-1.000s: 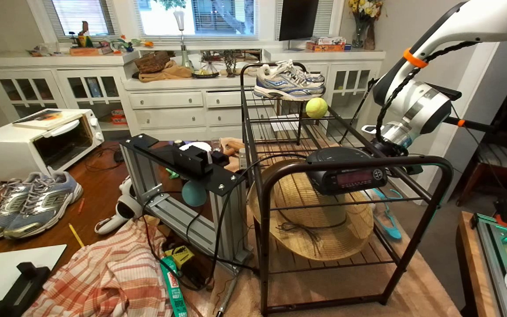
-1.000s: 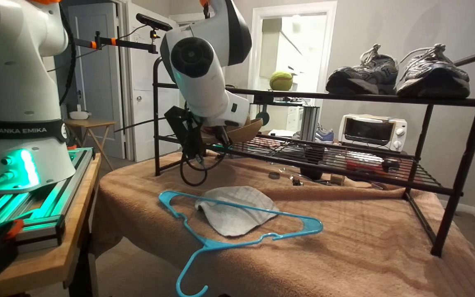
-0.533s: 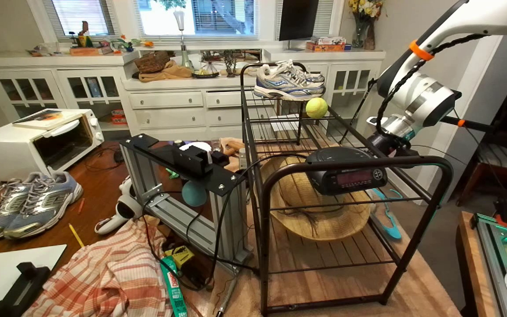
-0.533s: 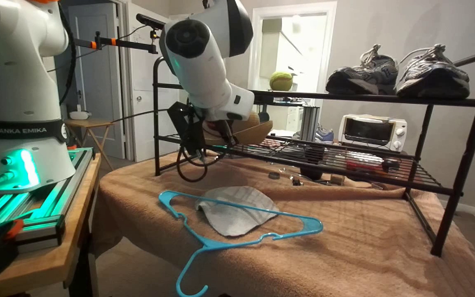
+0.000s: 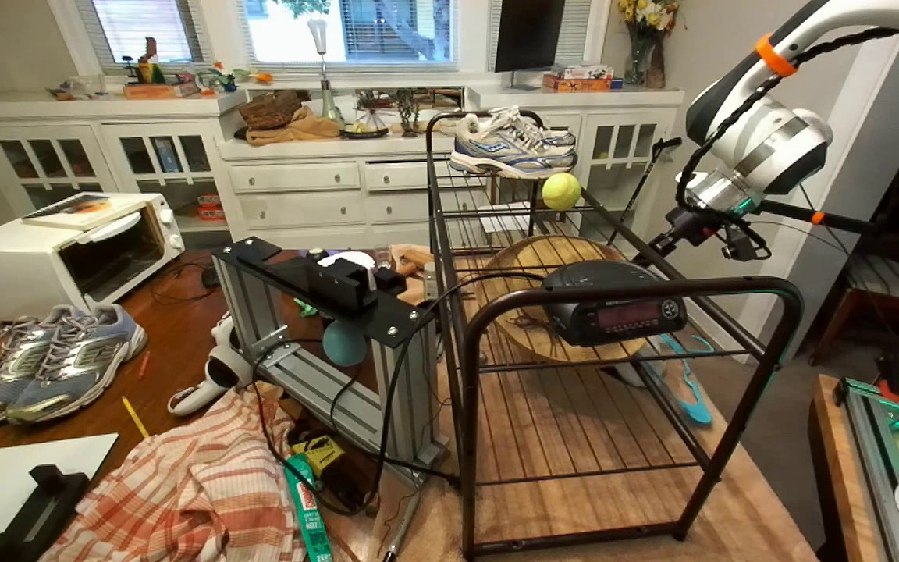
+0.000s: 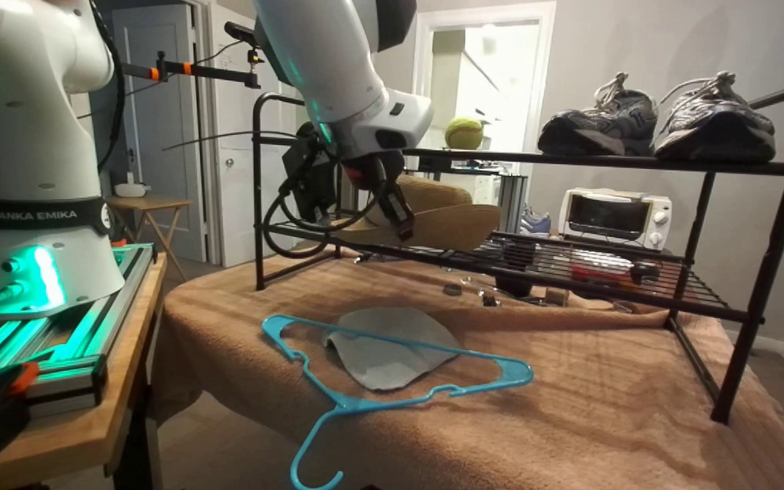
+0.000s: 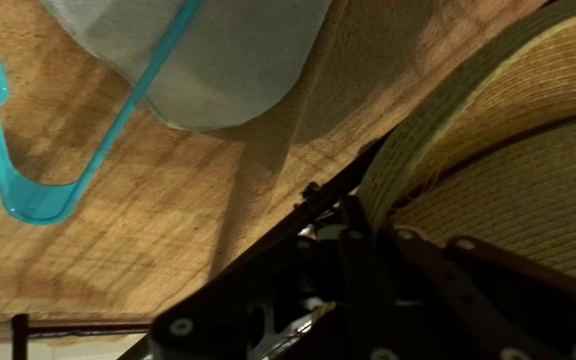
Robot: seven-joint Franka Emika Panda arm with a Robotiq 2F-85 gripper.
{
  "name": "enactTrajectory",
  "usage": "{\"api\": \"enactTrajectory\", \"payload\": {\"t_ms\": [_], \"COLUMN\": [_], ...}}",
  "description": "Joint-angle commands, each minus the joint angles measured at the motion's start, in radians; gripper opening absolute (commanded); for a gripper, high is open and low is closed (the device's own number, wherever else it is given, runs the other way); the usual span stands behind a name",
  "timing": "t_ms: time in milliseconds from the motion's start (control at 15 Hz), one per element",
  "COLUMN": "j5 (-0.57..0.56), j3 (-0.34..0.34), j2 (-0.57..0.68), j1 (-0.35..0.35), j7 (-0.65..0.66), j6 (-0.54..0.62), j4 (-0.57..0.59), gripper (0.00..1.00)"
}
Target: Put the brown hat on the topmost shelf.
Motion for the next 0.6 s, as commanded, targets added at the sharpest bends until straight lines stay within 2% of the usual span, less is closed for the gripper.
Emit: {"api": "enactTrajectory", "payload": {"t_ms": [0, 400, 533], "j5": [-0.017, 0.152, 0.209], "j3": [-0.007, -0.020, -0.025], "j2": [-0.027, -0.035, -0.032], "j1": [-0.021, -0.044, -0.052], "j7": [0.117, 0.225, 0.219], "j6": [0.023, 0.083, 0.108], "j4": [-0.007, 0.030, 0.049], "gripper": [0.01, 0.01, 0.01]}}
